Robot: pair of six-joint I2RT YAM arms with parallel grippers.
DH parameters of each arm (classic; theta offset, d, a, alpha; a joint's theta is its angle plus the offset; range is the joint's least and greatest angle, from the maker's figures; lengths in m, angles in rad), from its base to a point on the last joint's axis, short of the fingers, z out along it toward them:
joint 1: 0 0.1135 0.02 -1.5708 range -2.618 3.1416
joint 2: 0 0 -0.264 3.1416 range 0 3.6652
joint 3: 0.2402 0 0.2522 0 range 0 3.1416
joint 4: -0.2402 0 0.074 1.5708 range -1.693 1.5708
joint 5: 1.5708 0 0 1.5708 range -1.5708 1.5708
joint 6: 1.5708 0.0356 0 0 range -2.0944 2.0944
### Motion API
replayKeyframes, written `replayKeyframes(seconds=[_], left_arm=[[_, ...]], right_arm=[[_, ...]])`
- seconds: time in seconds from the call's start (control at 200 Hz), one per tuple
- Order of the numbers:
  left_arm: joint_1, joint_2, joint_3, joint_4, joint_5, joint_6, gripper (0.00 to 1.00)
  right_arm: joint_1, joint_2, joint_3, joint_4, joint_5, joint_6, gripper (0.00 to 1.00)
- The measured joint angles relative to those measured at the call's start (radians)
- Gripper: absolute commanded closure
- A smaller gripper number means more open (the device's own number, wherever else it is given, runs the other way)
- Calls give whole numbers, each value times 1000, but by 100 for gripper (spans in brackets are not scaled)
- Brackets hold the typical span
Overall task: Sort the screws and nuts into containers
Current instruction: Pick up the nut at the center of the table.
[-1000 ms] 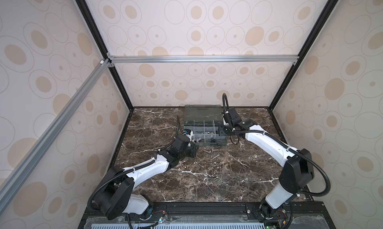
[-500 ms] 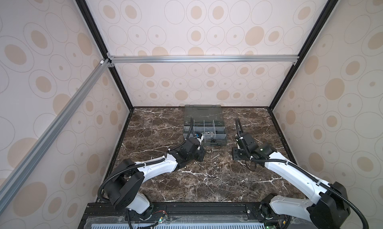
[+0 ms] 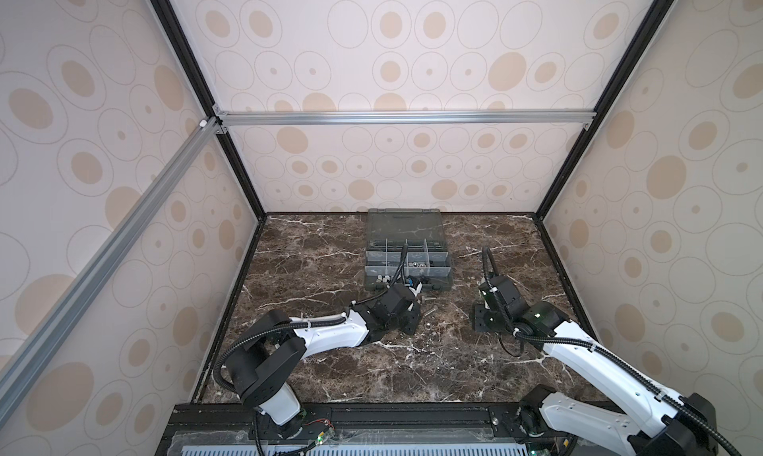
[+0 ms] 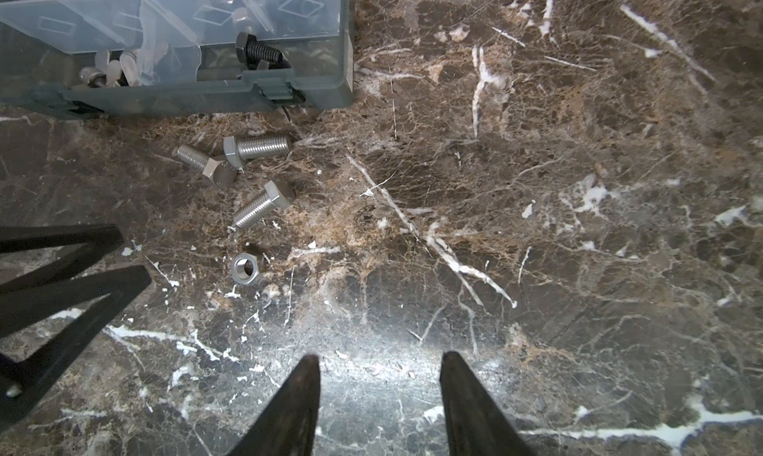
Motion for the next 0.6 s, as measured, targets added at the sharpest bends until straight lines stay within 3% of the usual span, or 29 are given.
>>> replayKeyframes(seconds=[0.6], left_arm=[[-49, 132, 90, -49, -6, 61, 57]], right_arm=[[0, -46, -35, -26, 5, 45, 49]])
